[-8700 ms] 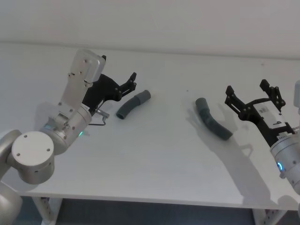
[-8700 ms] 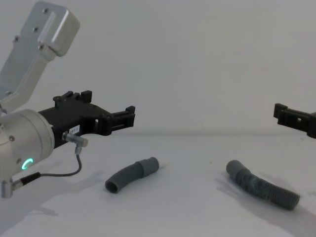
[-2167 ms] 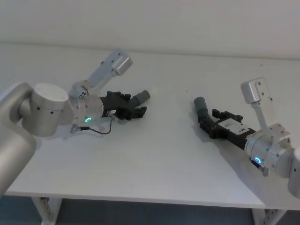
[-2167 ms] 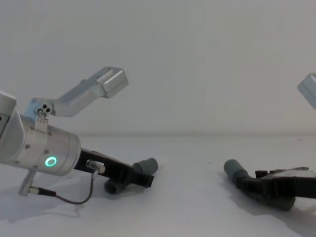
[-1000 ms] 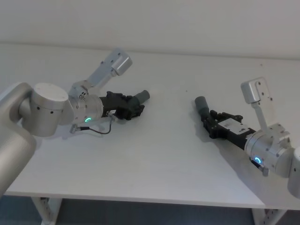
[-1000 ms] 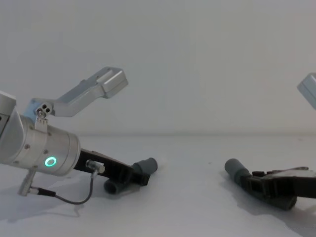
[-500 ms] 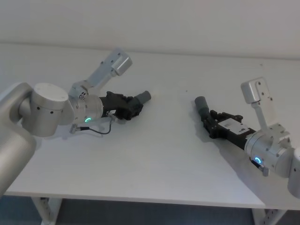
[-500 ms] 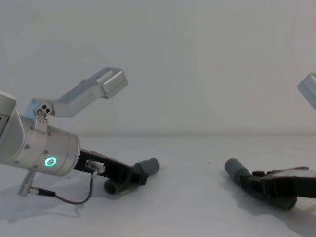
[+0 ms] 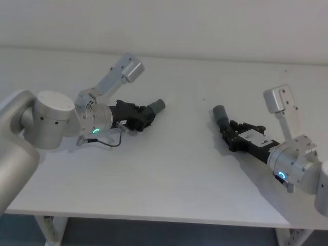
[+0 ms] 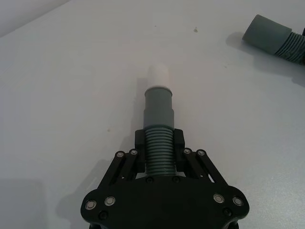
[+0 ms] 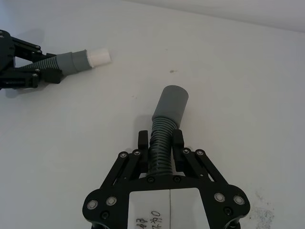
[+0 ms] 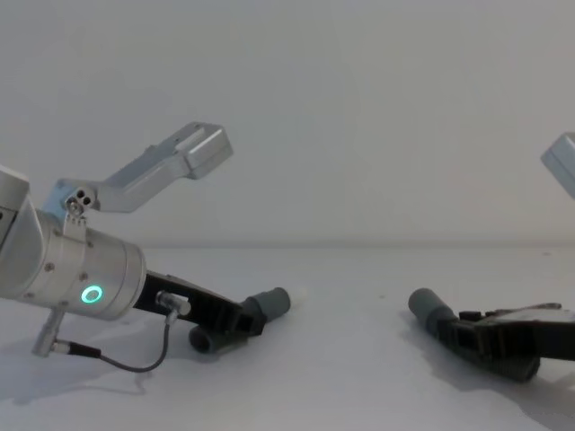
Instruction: Use both hands to pick up one end of the pipe from the table, align the ends, and insert them.
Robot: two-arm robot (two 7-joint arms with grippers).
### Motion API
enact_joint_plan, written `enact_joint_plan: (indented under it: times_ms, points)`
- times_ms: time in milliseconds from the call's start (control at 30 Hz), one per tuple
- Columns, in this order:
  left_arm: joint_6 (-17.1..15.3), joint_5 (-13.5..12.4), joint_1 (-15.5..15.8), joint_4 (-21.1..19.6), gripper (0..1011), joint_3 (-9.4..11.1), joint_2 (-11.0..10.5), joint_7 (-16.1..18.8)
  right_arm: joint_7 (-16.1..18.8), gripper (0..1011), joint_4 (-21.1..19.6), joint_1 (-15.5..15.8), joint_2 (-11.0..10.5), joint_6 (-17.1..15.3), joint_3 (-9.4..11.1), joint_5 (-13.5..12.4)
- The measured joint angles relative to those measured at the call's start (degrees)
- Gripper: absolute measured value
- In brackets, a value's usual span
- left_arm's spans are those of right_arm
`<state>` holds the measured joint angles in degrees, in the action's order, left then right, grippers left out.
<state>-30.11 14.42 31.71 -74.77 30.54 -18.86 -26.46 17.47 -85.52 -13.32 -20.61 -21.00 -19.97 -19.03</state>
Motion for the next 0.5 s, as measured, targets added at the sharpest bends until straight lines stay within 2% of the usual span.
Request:
enact_joint_plan:
  times_ms: [500]
  points:
    - [0.0, 0.0, 0.0, 0.0, 321, 0.0, 0.0, 0.0, 0.0, 284, 0.0, 0.0, 0.0, 0.0, 0.0, 0.0]
